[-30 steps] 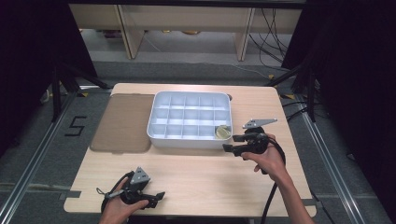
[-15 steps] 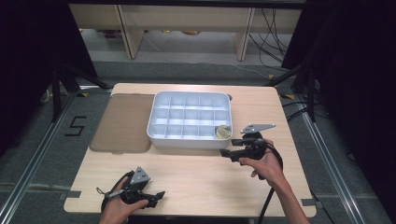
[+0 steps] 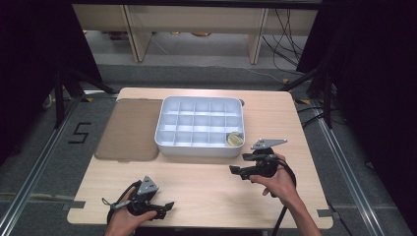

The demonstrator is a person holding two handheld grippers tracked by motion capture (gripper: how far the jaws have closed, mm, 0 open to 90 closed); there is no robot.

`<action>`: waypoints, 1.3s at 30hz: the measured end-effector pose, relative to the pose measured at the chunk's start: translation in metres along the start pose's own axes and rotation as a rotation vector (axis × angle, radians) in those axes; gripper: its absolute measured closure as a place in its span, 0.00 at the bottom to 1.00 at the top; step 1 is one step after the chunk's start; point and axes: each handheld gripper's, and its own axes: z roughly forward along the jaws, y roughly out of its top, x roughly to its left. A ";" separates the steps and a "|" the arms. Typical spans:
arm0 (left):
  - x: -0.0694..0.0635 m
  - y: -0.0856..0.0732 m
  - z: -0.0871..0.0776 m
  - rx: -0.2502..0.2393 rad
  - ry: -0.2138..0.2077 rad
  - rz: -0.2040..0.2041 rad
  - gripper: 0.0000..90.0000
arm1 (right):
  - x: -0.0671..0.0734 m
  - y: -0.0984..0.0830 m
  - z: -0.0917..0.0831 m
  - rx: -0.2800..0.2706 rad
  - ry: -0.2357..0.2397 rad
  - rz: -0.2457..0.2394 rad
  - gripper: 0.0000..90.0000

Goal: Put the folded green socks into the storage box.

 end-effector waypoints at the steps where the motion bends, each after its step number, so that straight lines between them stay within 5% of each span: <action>1: 0.000 0.000 0.000 0.000 -0.001 -0.001 0.21 | 0.003 -0.001 0.000 0.012 0.007 0.016 0.28; 20: 0.001 0.001 -0.003 0.005 -0.005 0.023 0.21 | 0.006 -0.024 0.000 -0.016 0.015 -0.002 0.21; 22: 0.001 0.001 -0.003 0.003 -0.007 0.020 0.21 | 0.010 -0.026 0.000 -0.013 0.027 0.029 0.20; 31: 0.004 0.002 -0.005 -0.012 0.003 0.010 0.21 | 0.011 -0.038 0.000 -0.028 0.023 -0.010 0.19; 33: 0.003 0.003 -0.006 -0.005 -0.006 0.007 0.21 | 0.016 -0.041 -0.002 -0.010 0.028 0.042 0.19; 35: 0.002 0.003 -0.006 -0.018 0.000 -0.006 0.21 | 0.014 -0.043 -0.001 -0.022 0.027 0.006 0.19; 37: 0.004 0.003 -0.007 -0.010 0.000 0.025 0.21 | 0.018 -0.045 -0.002 -0.008 0.032 0.046 0.19; 38: 0.004 0.003 -0.006 -0.016 0.005 0.012 0.21 | 0.016 -0.047 -0.002 -0.014 0.017 0.005 0.19; 39: 0.003 0.003 -0.006 -0.016 0.005 0.002 0.21 | 0.018 -0.049 -0.002 -0.015 0.011 0.019 0.19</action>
